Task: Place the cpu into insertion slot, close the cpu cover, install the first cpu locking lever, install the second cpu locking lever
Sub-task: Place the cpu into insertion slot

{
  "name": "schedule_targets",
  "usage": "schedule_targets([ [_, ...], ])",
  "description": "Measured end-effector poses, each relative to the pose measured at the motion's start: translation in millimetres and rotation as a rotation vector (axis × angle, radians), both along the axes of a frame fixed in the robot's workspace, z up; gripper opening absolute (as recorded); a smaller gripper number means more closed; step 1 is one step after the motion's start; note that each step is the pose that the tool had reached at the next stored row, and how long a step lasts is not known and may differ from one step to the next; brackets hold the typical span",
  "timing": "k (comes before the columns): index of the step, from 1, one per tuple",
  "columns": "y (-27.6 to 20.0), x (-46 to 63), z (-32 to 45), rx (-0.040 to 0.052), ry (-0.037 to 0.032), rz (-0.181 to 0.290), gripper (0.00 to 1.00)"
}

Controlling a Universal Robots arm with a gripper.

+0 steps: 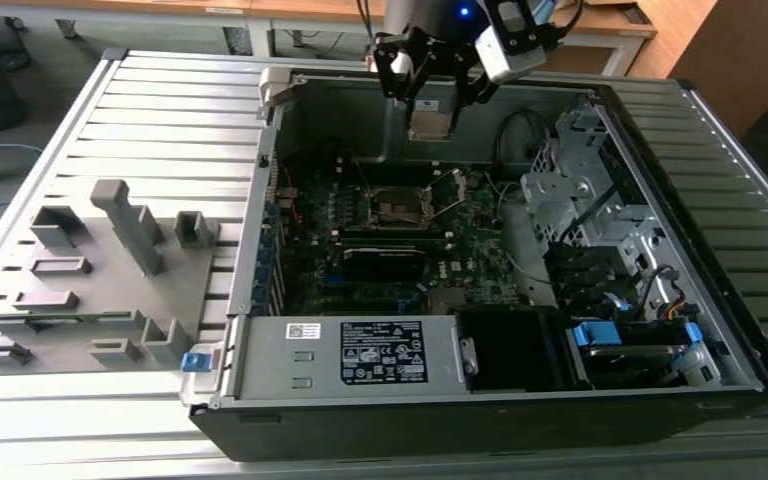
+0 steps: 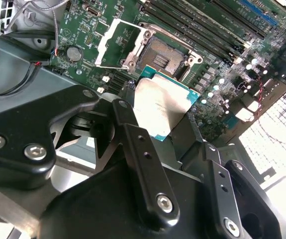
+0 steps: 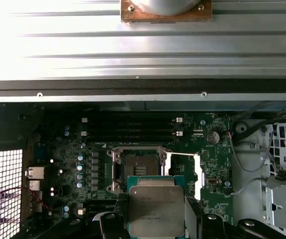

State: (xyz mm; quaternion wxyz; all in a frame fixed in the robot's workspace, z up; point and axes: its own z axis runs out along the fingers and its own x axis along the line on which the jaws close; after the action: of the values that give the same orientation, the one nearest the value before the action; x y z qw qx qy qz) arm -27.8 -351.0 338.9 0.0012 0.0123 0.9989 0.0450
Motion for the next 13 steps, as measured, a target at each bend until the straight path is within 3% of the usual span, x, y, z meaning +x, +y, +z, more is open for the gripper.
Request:
schedule_targets([
  [13,0.0,0.0,-1.2,-0.0002,0.0001,0.000,0.54],
])
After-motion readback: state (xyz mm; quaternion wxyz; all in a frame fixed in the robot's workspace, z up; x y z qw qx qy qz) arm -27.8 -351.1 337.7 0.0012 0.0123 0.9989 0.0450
